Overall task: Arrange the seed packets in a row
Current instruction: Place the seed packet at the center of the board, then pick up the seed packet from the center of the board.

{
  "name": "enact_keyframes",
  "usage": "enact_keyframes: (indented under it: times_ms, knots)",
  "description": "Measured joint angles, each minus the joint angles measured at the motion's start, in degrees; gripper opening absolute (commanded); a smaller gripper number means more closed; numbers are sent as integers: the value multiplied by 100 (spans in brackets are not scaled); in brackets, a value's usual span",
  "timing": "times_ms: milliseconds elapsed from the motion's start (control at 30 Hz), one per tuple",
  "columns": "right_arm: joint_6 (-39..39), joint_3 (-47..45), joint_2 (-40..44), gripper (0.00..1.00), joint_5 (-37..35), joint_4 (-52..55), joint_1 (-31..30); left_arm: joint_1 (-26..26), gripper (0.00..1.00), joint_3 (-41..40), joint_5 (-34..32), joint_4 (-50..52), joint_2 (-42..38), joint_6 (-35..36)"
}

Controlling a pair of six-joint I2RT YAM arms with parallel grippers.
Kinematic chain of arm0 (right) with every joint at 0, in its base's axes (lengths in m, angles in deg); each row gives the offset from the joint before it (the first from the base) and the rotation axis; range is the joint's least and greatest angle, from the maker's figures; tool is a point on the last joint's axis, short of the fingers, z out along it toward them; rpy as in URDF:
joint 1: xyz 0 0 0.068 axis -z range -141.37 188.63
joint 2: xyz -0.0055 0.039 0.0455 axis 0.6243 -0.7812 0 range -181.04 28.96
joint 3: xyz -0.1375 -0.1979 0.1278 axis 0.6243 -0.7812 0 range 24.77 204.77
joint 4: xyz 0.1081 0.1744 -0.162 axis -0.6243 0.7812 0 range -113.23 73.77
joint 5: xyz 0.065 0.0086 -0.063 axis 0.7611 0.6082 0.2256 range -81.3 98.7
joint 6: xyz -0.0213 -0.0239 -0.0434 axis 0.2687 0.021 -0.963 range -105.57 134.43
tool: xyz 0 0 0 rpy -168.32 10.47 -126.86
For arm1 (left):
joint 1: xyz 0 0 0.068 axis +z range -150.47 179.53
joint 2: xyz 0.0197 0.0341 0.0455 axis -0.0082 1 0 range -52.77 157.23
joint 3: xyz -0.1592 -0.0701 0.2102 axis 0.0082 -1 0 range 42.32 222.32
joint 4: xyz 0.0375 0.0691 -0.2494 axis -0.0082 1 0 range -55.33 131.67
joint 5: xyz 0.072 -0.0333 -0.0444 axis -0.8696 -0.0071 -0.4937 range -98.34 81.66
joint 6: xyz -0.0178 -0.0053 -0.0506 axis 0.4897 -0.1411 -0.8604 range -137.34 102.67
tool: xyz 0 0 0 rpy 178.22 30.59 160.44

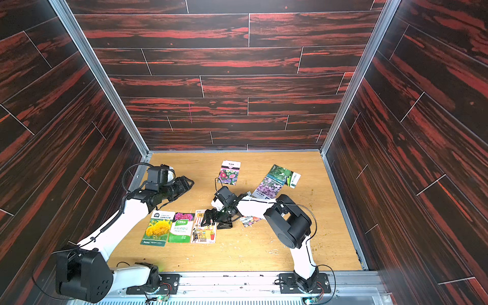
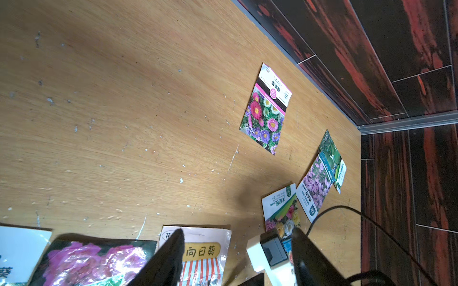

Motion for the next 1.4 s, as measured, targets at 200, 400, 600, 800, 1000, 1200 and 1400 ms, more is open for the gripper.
enact_keyframes:
  times_ms: [200,400,600,800,1000,1200,1400]
  knots:
    - [-201,-859,772,96,-289,85,780,-275,70,-46,140,-369,262,-111]
    - [-520,-1126,1445,96,-474,251,1878,-918,70,-52,315,-953,994,-345]
    - [-658,-1410,1624,96,-564,195,2581,-1453,70,192,575,-1397,2017,-649]
    - [-699,-1836,1655,96,-820,199,3171,-1716,70,505,776,-1628,2688,-977]
    - [-741,-1838,1567,96,-728,-96,3287,-1858,70,874,879,-1646,3206,-1014]
    - [-723,-1987,1464,96,-223,-675,3309,-1893,70,1246,1019,-1670,3805,-909]
    - [-647,-2135,1250,94,503,-1349,3311,-1937,66,1268,1390,-2068,4079,-1029]
